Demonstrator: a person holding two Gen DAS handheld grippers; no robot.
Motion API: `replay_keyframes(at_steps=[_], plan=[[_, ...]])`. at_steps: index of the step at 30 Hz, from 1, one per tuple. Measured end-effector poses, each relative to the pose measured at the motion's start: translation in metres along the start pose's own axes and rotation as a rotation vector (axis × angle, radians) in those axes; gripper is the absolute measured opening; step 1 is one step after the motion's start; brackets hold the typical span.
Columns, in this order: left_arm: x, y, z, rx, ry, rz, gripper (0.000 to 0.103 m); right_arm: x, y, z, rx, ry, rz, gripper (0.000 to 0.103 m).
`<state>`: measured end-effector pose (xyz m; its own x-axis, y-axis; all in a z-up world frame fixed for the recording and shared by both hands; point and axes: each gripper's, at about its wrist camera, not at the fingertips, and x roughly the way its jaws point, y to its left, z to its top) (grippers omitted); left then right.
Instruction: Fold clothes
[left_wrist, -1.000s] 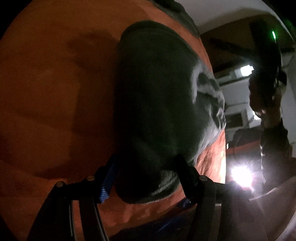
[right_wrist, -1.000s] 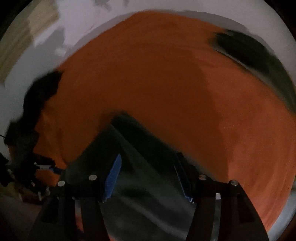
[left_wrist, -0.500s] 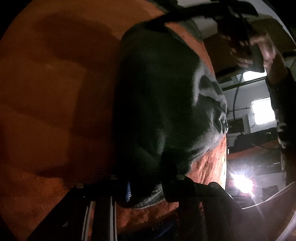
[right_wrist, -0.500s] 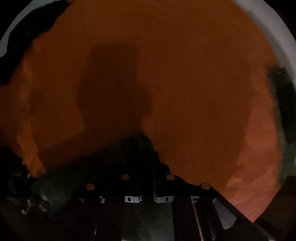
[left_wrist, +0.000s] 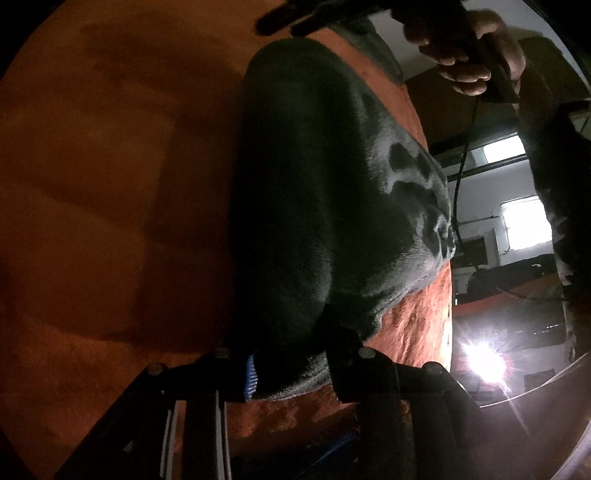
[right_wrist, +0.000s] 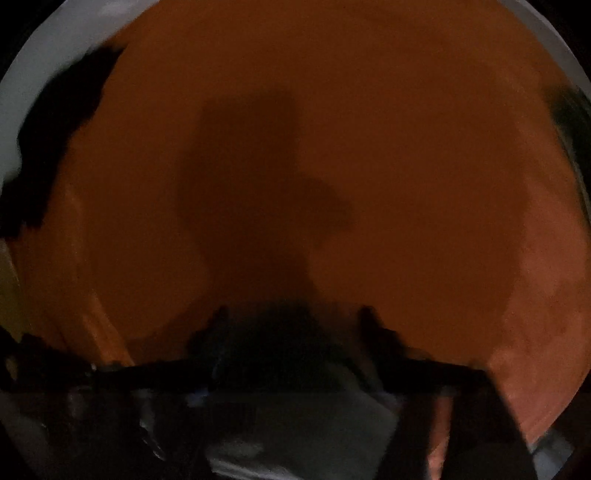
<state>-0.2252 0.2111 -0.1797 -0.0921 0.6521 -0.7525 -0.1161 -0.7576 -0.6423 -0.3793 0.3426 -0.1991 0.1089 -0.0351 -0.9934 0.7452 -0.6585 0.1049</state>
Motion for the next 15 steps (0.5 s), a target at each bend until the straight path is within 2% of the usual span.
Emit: replay_keyframes(at_steps=[1, 2, 3, 5, 9, 11, 13, 14, 15], plan=[[0.0, 0.001, -0.002, -0.004, 0.0, -0.004, 0.032, 0.008, 0.008, 0.005, -0.027, 0.022, -0.023, 0.07], [-0.001, 0.001, -0.004, -0.007, 0.0, -0.008, 0.032, 0.014, 0.01, 0.008, -0.027, 0.039, -0.066, 0.031], [-0.002, 0.001, -0.007, -0.003, -0.002, -0.011, 0.031, 0.02, 0.012, 0.011, -0.028, 0.056, -0.108, 0.008], [-0.006, 0.003, -0.013, 0.006, -0.002, -0.019, 0.031, 0.021, 0.003, 0.016, 0.022, 0.037, -0.129, 0.005], [0.022, -0.004, -0.037, 0.018, 0.09, -0.03, 0.03, 0.01, -0.037, 0.019, 0.179, -0.051, -0.138, 0.0], [0.02, 0.0, -0.041, 0.007, 0.095, -0.027, 0.03, 0.008, -0.057, 0.015, 0.251, -0.076, -0.078, 0.0], [0.006, 0.01, -0.038, -0.049, 0.077, -0.057, 0.031, -0.007, -0.067, 0.002, 0.297, -0.139, -0.03, 0.0], [-0.001, 0.014, -0.037, -0.072, 0.064, -0.077, 0.031, -0.014, -0.072, -0.004, 0.319, -0.17, -0.007, 0.003], [-0.009, 0.017, -0.036, -0.094, 0.048, -0.099, 0.035, -0.024, -0.074, -0.016, 0.334, -0.209, 0.007, 0.011]])
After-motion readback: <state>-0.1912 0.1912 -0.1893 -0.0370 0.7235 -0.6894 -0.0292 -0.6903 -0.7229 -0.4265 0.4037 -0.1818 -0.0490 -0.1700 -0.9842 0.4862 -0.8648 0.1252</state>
